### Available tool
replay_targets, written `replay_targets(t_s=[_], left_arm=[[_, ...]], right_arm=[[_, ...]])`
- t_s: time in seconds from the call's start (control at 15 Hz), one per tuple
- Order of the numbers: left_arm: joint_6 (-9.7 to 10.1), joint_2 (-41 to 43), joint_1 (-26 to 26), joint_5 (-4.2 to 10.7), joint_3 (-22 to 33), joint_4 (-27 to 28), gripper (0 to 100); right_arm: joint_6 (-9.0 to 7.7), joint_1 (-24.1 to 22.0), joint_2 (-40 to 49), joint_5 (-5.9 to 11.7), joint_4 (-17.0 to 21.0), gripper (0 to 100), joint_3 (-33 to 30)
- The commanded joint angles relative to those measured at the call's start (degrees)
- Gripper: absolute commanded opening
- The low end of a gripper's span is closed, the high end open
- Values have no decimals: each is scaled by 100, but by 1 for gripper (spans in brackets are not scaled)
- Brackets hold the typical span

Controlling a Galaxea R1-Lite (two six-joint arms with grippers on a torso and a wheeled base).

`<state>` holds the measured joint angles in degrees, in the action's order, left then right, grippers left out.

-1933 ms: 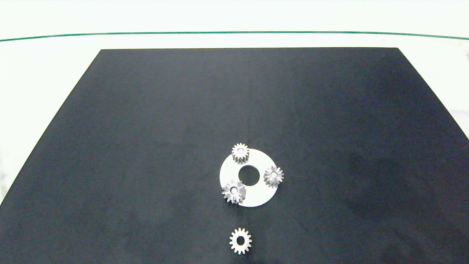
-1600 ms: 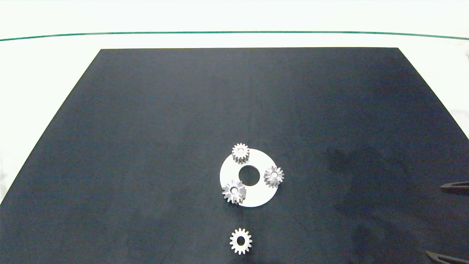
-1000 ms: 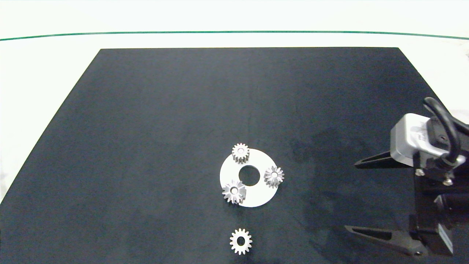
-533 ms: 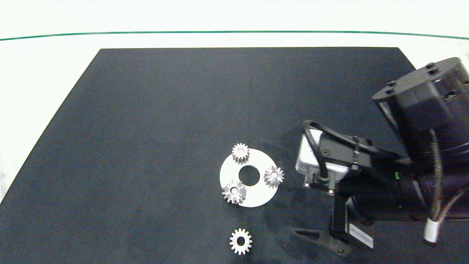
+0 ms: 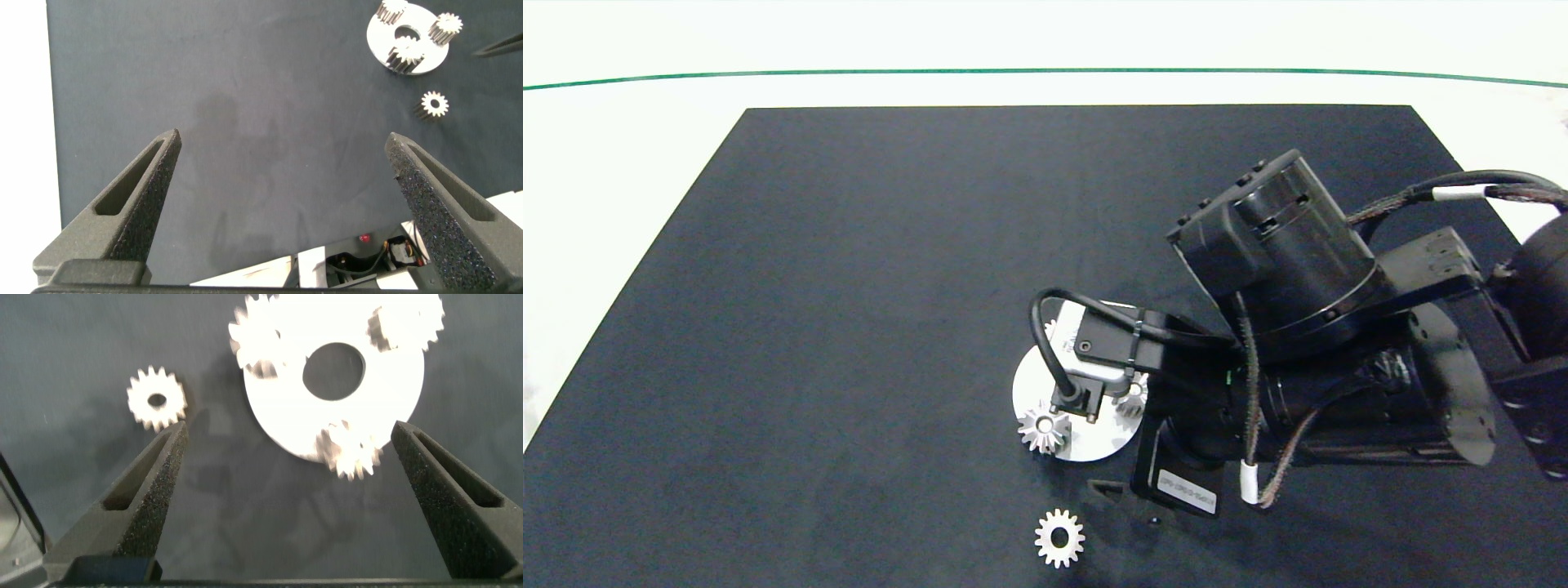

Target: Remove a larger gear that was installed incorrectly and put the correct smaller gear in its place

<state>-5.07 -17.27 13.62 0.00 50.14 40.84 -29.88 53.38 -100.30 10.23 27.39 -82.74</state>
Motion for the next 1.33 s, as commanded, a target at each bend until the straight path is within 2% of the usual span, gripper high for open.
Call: replay_targets(t_s=[0.07,0.4,0.47,0.53,0.73,1.2,1.33], left_arm=[[-3,49,1,0,-13,21,100],[-3,49,9,0,5,21,100],[-3,49,9,0,22,21,100],[-3,57,9,9,40,21,100],[-3,75,18,0,57,21,100],[-3,128,71,9,49,21,100],[-3,137,71,9,40,21,100]], right_arm=[[0,111,-552,23,3,100,-260],[0,120,-1132,32,3,100,-709],[-9,120,-1228,49,3,100,-849],[0,120,-1404,173,3,100,-1069],[0,120,-1703,199,12,100,-1465],[44,120,-1940,199,38,100,-1649],[44,111,-1931,199,47,96,-1649]])
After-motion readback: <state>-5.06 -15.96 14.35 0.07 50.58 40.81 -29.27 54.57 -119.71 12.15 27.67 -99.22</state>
